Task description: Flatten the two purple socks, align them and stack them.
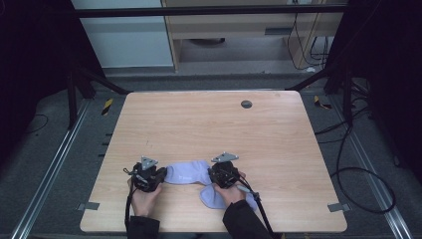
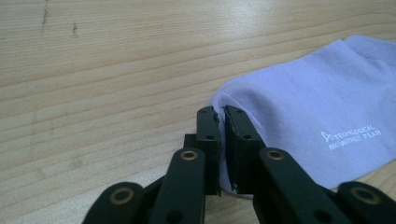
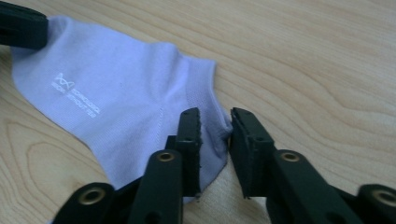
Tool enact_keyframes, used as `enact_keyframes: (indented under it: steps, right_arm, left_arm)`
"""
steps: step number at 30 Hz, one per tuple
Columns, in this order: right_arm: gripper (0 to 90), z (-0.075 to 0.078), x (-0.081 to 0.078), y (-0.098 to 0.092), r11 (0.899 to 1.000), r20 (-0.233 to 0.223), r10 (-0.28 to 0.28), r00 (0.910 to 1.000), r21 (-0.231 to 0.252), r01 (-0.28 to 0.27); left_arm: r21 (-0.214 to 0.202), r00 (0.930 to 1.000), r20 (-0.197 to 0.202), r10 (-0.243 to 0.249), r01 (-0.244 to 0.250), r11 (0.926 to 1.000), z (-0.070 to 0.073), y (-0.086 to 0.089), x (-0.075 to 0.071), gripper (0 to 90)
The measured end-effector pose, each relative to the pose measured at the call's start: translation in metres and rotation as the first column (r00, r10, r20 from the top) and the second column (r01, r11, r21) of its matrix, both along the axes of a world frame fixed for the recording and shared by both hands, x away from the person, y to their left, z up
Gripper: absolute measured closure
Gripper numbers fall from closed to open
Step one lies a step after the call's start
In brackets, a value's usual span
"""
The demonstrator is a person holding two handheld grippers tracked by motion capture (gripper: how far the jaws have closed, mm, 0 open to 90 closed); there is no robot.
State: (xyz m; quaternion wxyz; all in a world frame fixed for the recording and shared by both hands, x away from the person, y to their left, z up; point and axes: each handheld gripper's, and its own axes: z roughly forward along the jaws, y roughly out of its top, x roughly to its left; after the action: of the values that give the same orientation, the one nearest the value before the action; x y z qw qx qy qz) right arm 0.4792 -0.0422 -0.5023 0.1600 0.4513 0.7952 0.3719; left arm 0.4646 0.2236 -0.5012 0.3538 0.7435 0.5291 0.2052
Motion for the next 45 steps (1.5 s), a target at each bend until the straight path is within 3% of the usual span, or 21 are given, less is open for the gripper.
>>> enact_keyframes:
  steps: [3, 7, 10, 17, 25, 34, 45]
  right_arm:
    - [85.8, 0.0, 0.0, -0.001, 1.0, -0.01, -0.008, 0.9999, 0.013, 0.008]
    - [87.1, 0.001, -0.001, -0.001, 1.0, -0.009, -0.012, 0.9999, 0.006, 0.012]
    - [87.2, 0.005, -0.002, -0.002, 0.999, 0.005, -0.004, 1.0, 0.033, 0.004]
    - [87.3, 0.025, -0.006, -0.008, 0.997, 0.044, 0.015, 0.9989, 0.078, -0.018]
    - [87.4, 0.046, -0.01, -0.019, 0.996, 0.083, 0.042, 0.9956, 0.08, -0.049]
    - [87.4, 0.055, -0.014, -0.043, 0.996, 0.084, 0.032, 0.9959, 0.075, -0.039]
    - [87.4, 0.067, -0.028, -0.067, 0.997, 0.089, 0.038, 0.9953, 0.065, -0.044]
  left_arm:
    - [0.003, 1.0, 0.0, 0.0, 0.0, 1.0, 0.0, 0.0, 0.0, 86.3]
    - [-0.003, 1.0, 0.0, -0.001, 0.001, 1.0, 0.002, 0.0, -0.001, 86.6]
    - [-0.019, 0.9998, 0.019, -0.002, 0.002, 0.9998, 0.007, 0.001, -0.003, 86.7]
    - [-0.075, 0.9977, 0.066, -0.012, 0.017, 0.9971, 0.023, -0.001, -0.011, 86.8]
    - [-0.113, 0.9945, 0.099, -0.032, 0.044, 0.9926, 0.039, -0.01, -0.019, 86.8]
    - [-0.117, 0.9888, 0.132, -0.069, 0.085, 0.9896, 0.052, -0.027, -0.025, 86.7]
    - [-0.107, 0.9856, 0.125, -0.113, 0.127, 0.9861, 0.059, -0.051, -0.032, 86.7]
